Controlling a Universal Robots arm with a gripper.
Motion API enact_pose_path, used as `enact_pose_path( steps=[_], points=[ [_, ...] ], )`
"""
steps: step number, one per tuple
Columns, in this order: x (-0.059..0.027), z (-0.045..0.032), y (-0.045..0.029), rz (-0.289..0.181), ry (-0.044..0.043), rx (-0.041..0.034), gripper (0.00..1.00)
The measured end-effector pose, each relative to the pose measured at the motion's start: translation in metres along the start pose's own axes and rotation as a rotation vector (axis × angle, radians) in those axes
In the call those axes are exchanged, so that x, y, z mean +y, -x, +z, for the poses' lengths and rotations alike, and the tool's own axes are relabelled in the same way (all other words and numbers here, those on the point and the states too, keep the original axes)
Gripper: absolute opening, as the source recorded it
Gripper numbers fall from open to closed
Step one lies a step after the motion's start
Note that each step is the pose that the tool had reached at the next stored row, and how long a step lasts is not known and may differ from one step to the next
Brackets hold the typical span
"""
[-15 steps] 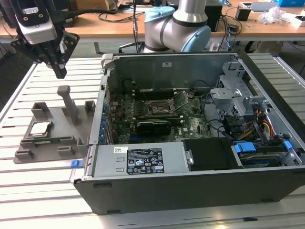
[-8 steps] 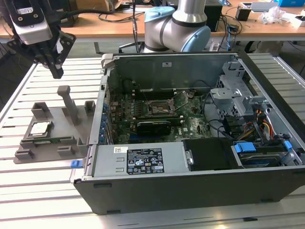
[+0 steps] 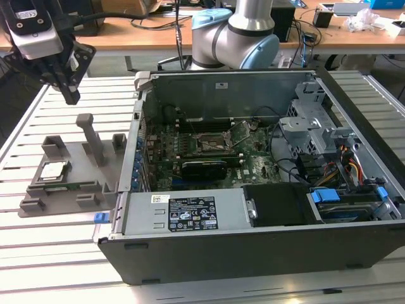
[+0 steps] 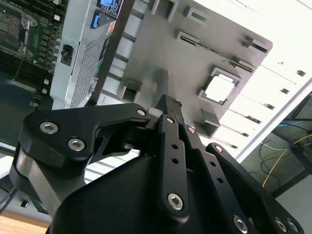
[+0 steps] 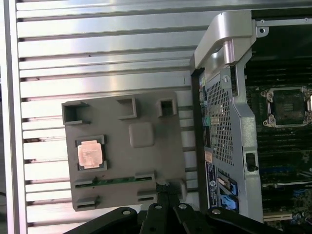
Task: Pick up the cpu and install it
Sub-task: 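Reach for the cpu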
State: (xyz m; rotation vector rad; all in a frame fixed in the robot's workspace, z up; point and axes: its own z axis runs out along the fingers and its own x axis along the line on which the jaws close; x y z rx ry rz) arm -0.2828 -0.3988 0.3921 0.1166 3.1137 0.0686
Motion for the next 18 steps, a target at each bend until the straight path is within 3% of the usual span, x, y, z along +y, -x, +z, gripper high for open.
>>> enact_pose_path(
  steps=[18],
  points=[
    [-0.001, -0.0002, -0.0136, 0.0, -0.0001, 0.0, 0.11]
  ],
)
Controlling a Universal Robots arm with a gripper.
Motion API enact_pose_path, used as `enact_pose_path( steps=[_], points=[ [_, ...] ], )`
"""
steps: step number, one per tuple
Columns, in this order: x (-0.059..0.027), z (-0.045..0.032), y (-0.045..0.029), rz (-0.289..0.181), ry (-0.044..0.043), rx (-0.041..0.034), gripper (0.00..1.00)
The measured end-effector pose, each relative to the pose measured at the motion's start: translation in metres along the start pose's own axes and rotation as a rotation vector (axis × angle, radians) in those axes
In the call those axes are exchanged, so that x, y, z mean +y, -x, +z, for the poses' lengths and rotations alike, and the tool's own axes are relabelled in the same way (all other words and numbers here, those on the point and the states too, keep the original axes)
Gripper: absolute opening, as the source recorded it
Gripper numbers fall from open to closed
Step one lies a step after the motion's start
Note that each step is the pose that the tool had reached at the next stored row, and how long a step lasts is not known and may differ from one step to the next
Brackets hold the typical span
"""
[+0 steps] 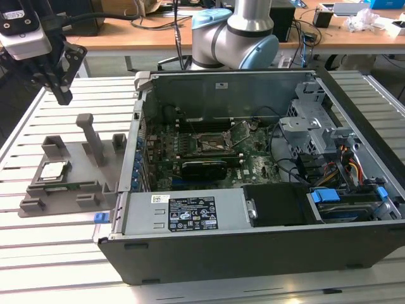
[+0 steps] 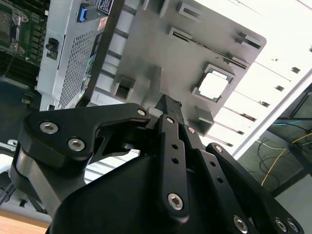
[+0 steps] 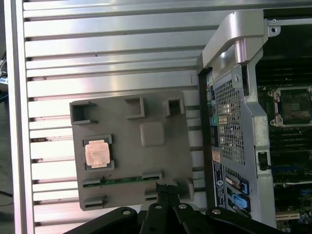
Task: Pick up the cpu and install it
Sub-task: 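Reach for the cpu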
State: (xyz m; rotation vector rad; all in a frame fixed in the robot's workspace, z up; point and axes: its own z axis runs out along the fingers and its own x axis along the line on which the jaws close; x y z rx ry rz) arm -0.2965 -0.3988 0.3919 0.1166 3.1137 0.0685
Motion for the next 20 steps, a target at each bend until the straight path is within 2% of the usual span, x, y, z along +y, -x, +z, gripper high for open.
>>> enact_pose_path(
  steps=[20],
  points=[
    [-0.0014, -0.0002, -0.0187, 0.0, 0.0001, 0.0, 0.11]
  ],
)
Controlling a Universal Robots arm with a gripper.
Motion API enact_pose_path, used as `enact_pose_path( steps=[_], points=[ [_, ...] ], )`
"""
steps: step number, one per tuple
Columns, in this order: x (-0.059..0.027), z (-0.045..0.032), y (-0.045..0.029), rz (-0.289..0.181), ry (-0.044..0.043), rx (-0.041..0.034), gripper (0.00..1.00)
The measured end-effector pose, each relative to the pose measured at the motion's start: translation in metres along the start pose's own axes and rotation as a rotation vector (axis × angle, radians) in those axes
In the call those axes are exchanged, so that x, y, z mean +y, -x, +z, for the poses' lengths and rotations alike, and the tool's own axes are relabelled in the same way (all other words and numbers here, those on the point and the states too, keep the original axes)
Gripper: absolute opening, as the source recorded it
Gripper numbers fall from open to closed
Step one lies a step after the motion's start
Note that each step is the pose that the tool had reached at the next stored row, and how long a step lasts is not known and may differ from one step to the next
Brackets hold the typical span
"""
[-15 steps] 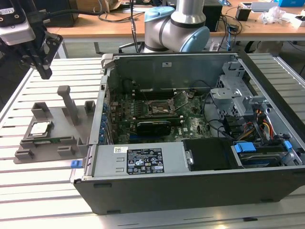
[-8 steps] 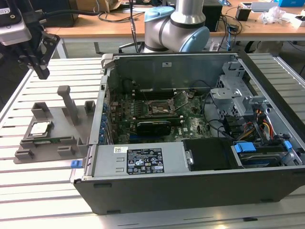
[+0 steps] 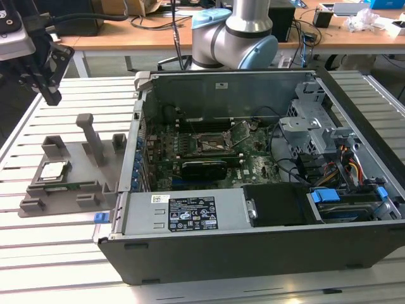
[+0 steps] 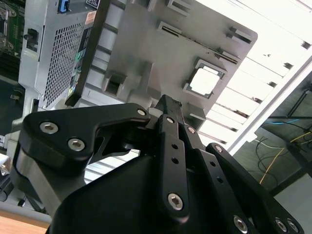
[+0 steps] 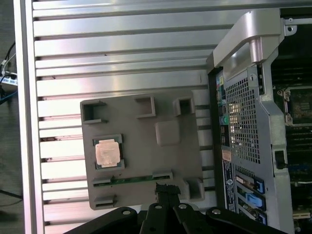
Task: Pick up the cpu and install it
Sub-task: 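Reach for the cpu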
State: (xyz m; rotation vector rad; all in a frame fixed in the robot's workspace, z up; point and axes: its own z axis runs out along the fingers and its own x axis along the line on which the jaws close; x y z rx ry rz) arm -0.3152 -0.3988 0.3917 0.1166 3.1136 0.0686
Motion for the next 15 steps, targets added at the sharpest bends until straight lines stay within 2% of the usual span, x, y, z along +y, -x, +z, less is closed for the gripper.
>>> enact_pose_path(
  steps=[15],
  points=[
    [-0.001, -0.0001, -0.0129, 0.0, 0.0, 0.0, 0.11]
  ],
)
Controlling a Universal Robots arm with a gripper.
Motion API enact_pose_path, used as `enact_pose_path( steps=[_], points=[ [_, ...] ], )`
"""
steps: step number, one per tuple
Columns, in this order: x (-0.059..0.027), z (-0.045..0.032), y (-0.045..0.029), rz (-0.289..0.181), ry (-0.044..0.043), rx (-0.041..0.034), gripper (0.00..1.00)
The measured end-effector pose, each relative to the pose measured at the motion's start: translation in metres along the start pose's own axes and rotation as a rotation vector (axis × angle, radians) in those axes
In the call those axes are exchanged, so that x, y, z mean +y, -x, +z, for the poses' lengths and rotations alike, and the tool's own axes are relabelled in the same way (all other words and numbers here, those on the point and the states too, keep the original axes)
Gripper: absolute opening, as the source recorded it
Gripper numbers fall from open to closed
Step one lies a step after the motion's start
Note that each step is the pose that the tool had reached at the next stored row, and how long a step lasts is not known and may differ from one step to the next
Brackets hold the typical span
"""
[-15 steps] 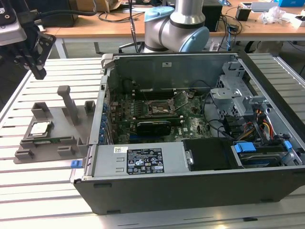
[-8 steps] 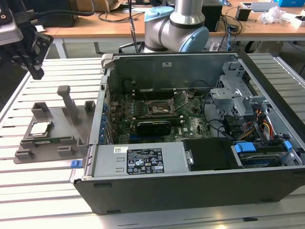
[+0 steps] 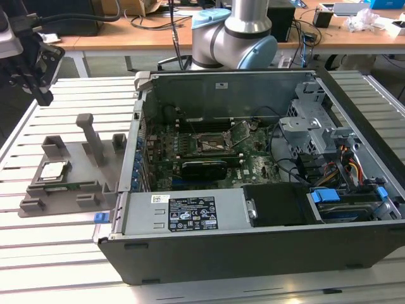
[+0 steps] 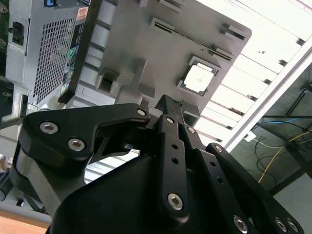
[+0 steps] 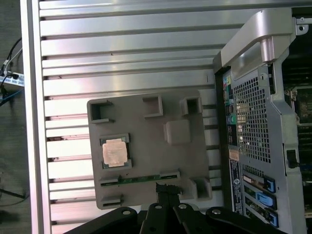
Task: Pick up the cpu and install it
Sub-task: 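Reach for the cpu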
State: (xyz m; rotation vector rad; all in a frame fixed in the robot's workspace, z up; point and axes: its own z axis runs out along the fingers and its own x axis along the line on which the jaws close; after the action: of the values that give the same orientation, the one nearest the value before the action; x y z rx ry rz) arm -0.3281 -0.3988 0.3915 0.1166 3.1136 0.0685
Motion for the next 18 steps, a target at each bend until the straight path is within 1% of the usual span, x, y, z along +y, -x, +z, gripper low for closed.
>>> enact_pose_path(
  steps=[18],
  points=[
    [-0.0011, -0.0002, -0.0142, 0.0, 0.0, 0.0, 0.11]
  ],
)
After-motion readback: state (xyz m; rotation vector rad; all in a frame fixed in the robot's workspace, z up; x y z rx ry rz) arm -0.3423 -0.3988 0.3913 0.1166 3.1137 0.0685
